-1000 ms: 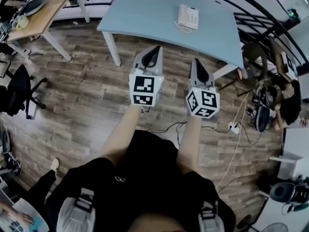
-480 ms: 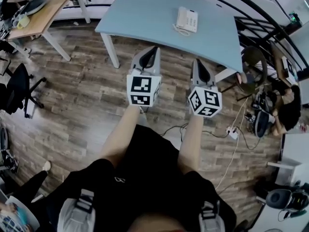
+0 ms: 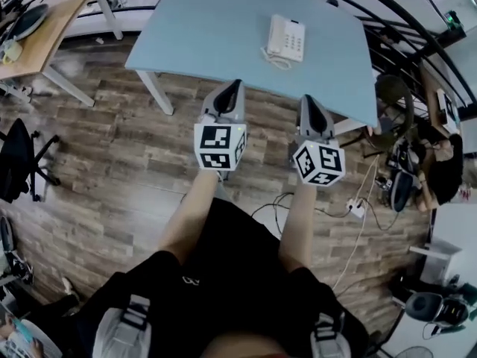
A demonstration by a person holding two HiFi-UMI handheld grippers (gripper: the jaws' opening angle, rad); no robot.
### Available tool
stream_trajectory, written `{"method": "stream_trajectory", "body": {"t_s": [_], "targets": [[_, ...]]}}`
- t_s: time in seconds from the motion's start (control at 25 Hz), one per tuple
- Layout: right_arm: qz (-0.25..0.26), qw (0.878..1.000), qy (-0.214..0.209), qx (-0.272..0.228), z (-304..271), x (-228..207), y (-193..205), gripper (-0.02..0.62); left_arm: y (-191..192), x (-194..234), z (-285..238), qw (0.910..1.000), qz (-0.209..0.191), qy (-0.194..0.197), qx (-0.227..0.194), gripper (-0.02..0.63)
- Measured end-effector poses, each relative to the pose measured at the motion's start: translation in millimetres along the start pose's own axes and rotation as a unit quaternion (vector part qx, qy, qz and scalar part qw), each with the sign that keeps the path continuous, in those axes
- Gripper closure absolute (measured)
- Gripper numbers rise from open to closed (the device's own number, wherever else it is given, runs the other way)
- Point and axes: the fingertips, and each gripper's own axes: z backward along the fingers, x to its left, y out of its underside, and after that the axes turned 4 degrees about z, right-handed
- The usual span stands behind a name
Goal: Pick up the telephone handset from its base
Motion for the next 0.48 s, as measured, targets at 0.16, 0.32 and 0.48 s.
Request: {"method": "stream_trajectory", "body": {"t_s": [0.16, 0.32, 0.48], "targets": [[-0.012, 1.000, 0.014, 0.013, -71.6, -37.3, 9.9, 0.600, 7.2, 13.4, -83.8, 0.9993, -0.006, 0.020, 0.032, 0.607], [-0.021, 0.999, 0.017, 0.025, -149.2, -59.0, 15.0, 0.600, 1.9, 46.7, -161.5, 0.9980, 0.000, 0.028, 0.056, 0.607], [-0.038, 0.998, 0.042, 0.023, -214.0, -88.4, 14.7, 0.600, -1.1, 69.4, -222.9, 0.9963, -0.003, 0.044, 0.074, 0.607]]}}
